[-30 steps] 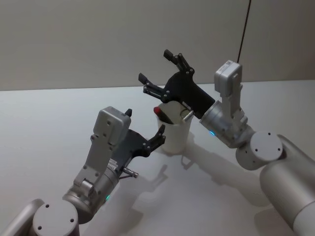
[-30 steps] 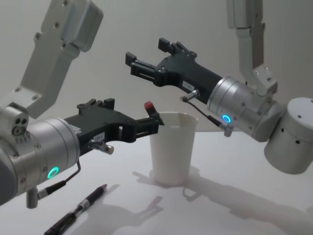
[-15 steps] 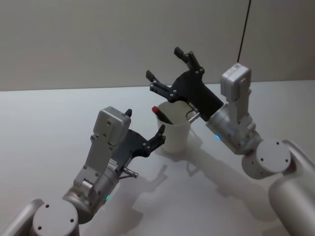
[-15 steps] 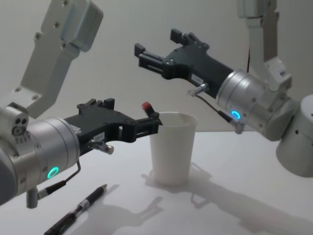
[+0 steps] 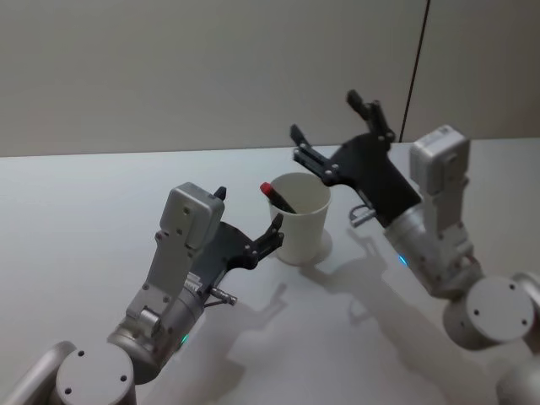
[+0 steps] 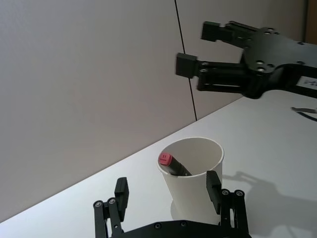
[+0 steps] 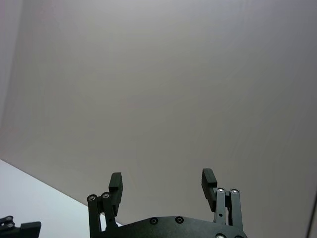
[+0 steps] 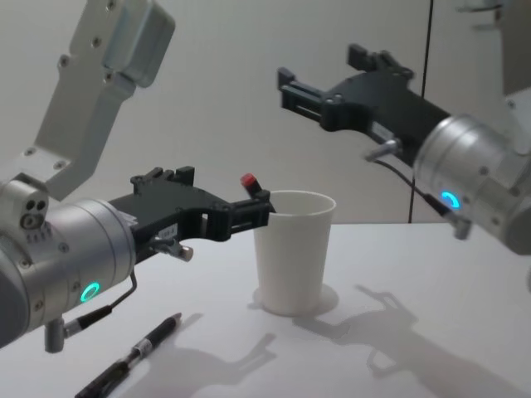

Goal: Place the pen into the pen holder.

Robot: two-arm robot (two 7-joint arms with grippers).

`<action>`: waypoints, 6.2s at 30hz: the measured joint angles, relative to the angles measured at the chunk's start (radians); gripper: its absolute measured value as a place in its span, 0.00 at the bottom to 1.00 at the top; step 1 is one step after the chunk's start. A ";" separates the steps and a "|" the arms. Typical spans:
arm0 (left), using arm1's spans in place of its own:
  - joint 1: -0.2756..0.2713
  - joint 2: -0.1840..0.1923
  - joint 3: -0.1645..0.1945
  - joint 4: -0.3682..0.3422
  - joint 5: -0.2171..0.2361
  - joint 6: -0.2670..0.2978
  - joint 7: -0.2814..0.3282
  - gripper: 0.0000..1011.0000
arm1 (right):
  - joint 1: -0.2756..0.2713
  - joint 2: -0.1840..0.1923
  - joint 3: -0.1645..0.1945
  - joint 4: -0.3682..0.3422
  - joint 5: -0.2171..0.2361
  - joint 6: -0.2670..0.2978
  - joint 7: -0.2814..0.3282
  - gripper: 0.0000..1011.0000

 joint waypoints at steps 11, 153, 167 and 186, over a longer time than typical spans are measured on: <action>0.000 0.000 0.000 0.000 0.000 0.000 0.000 0.99 | -0.149 0.072 0.010 -0.214 -0.016 0.138 -0.156 0.99; -0.005 0.030 -0.147 -0.171 -0.228 0.911 0.023 0.99 | -0.427 0.228 0.070 -0.561 0.020 0.343 -0.427 0.99; 0.010 0.067 -0.134 -0.177 -0.160 0.914 -0.069 0.99 | -0.427 0.228 0.070 -0.561 0.020 0.343 -0.427 0.99; 0.023 0.080 -0.132 -0.162 -0.100 0.891 -0.097 0.65 | -0.427 0.228 0.070 -0.561 0.020 0.343 -0.427 0.99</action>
